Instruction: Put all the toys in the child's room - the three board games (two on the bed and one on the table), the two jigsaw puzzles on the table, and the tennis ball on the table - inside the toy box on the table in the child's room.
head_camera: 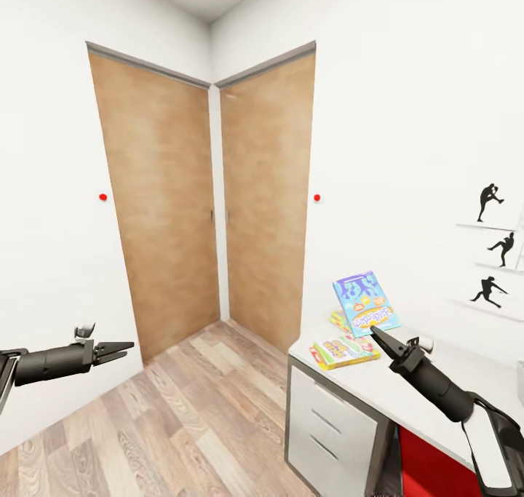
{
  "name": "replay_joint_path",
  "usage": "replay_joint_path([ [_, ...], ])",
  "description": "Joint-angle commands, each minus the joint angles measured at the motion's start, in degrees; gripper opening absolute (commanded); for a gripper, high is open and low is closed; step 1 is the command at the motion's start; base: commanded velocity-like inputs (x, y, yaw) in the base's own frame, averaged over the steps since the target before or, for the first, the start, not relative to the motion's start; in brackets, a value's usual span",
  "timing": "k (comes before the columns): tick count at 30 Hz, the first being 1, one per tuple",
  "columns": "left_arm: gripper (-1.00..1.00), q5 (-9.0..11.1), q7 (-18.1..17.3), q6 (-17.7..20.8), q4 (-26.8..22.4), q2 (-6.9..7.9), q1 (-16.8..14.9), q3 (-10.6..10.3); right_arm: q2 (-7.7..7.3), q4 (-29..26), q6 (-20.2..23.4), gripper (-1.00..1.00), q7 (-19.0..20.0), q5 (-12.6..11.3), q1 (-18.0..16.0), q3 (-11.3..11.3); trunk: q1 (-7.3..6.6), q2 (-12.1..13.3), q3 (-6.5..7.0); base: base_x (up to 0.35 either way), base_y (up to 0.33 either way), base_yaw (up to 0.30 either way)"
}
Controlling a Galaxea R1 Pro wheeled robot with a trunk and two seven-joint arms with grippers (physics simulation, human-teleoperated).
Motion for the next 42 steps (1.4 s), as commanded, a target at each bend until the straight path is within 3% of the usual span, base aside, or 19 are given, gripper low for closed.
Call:
replay_joint_path([
  [1, 1.00, -0.60, -0.50, 0.59, -0.04, -0.03, -0.03, 0.12, 0.01, 0.22, 0.45, -1.00, 0.06, -0.24, -0.03, -0.55, 0.01, -0.06, -0.10, -0.103, 0.000, -0.137],
  [7, 1.00, -0.57, -0.50, 0.59, -0.04, -0.03, -0.03, 0.13, 0.02, 1.89, 0.57, -1.00, 0.06, -0.26, -0.03, -1.72, 0.01, -0.06, -0.45, -0.086, 0.000, -0.201],
  [19, 1.00, -0.51, -0.50, 0.59, -0.04, -0.03, -0.03, 0.15, 0.05, 3.14, 0.64, -1.00, 0.05, -0.27, -0.03, -1.91, 0.01, -0.06, -0.94, 0.001, 0.000, -0.245],
  [29, 1.00, -0.51, -0.50, 0.52, -0.04, -0.03, -0.03, 0.15, 0.05, 5.01, 0.65, -1.00, 0.05, -0.27, -0.03, -3.39, 0.01, -0.06, -1.23, 0.123, 0.049, -0.256],
  [42, 1.00, -0.51, -0.50, 0.51, -0.04, -0.03, -0.03, 0.15, -0.10, 8.72, 0.43, -1.00, 0.05, -0.27, -0.03, -3.70, 0.01, -0.06, -1.26, 0.089, -0.049, -0.276],
])
